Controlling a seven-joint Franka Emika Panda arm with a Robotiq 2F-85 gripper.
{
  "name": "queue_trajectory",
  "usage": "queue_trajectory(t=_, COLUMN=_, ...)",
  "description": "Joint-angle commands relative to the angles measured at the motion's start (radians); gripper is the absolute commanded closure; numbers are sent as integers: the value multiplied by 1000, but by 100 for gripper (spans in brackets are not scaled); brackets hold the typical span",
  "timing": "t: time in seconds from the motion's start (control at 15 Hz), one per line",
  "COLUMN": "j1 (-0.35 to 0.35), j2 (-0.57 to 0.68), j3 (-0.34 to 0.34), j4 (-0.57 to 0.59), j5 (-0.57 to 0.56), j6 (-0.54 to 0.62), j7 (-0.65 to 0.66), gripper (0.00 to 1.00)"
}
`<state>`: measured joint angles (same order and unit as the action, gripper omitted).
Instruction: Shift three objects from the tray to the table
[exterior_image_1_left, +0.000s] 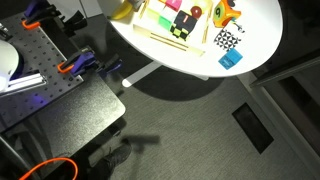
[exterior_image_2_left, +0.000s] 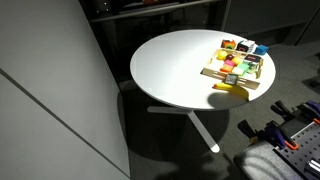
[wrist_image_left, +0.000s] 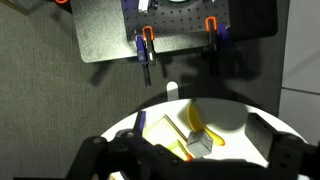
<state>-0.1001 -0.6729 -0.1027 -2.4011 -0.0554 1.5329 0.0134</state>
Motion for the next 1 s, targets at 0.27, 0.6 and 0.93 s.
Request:
queue_trajectory(t=0.27, j1=-34, j2=165, j3=-59, j4=-47, j5=-10, j6=299, j7=-34, gripper=0)
queue_trajectory(t=0.6, j1=-61, j2=294, j3=-73, j4=-37, j5=-26, j6=444, j7=-35, gripper=0)
queue_trajectory(t=0.93, j1=-89, j2=421, j3=-63, j4=-12, j5=-78, j6=580, j7=15, gripper=0)
